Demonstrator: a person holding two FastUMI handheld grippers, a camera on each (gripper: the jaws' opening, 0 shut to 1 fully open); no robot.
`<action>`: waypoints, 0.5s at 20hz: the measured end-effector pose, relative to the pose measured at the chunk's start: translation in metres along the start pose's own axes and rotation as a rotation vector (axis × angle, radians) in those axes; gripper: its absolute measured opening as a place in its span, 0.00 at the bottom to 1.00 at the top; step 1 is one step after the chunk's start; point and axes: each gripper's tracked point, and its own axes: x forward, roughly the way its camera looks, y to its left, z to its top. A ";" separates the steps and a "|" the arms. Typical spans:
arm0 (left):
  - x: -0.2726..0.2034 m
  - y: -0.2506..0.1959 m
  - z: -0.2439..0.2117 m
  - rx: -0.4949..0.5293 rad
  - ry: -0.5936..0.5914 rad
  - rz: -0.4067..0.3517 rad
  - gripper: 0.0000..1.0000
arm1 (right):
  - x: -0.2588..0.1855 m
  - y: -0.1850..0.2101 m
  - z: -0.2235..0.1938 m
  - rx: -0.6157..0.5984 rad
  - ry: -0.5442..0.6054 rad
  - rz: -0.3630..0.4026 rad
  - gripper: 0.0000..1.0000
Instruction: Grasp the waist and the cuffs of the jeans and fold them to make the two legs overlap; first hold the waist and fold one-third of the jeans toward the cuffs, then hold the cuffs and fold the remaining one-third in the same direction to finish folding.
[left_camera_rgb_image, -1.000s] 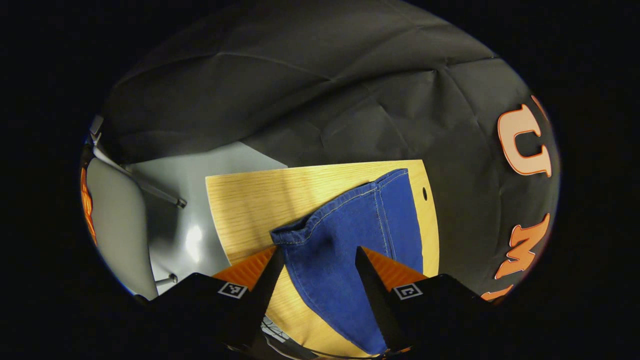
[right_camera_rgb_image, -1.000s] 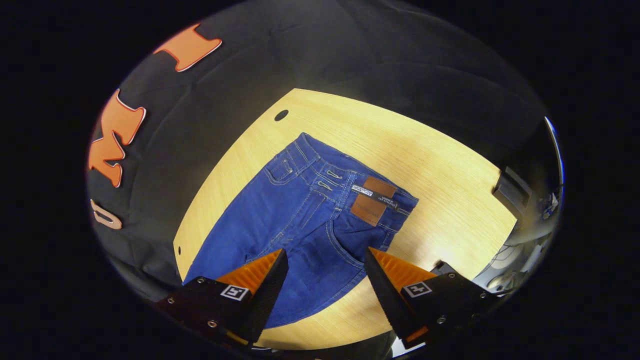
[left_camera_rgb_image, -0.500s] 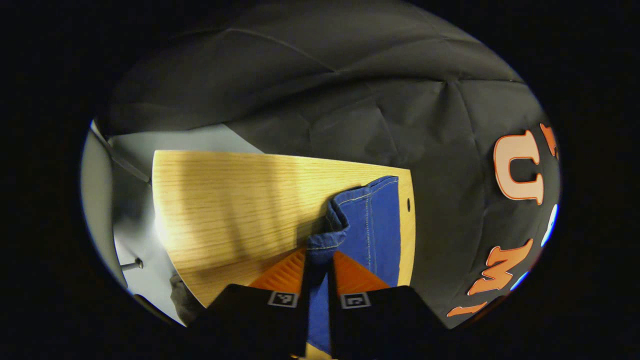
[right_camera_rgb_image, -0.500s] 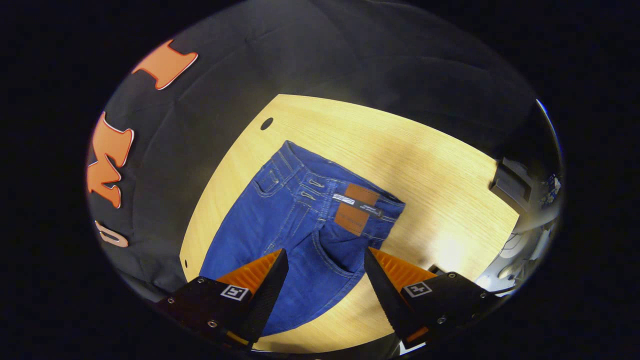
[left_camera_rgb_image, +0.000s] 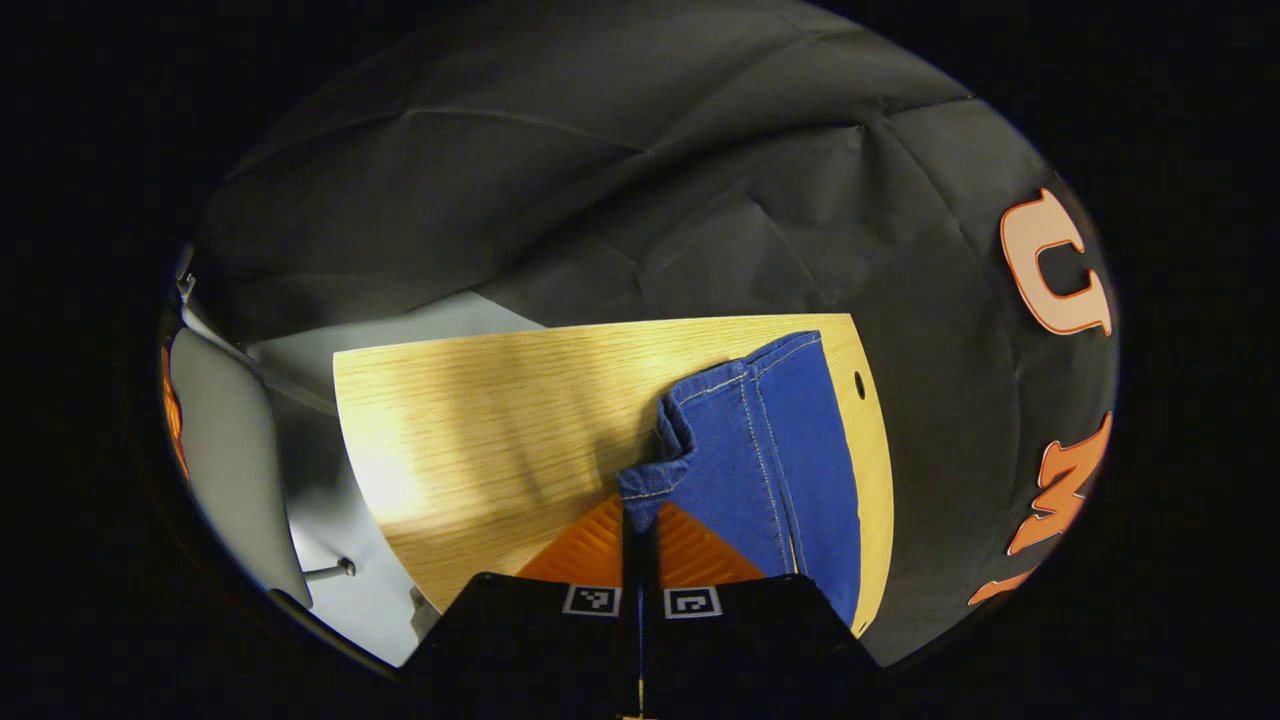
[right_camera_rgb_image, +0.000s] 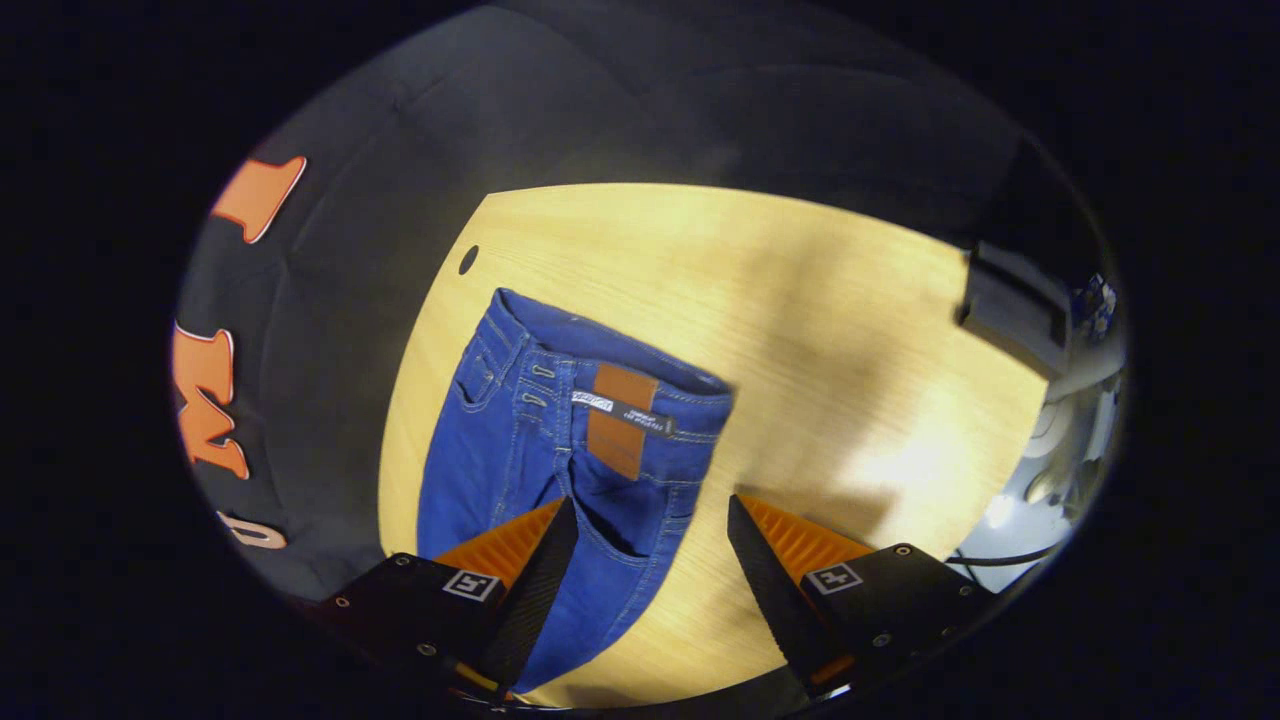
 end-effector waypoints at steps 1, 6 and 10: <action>-0.003 0.000 -0.001 -0.003 0.003 0.006 0.01 | 0.008 0.002 0.003 0.031 -0.008 0.030 0.94; -0.019 -0.017 0.000 0.002 0.007 -0.039 0.01 | 0.027 0.014 -0.018 0.224 0.061 0.174 0.50; -0.019 -0.022 -0.002 0.052 0.023 -0.025 0.01 | 0.027 0.017 -0.003 0.325 0.002 0.197 0.14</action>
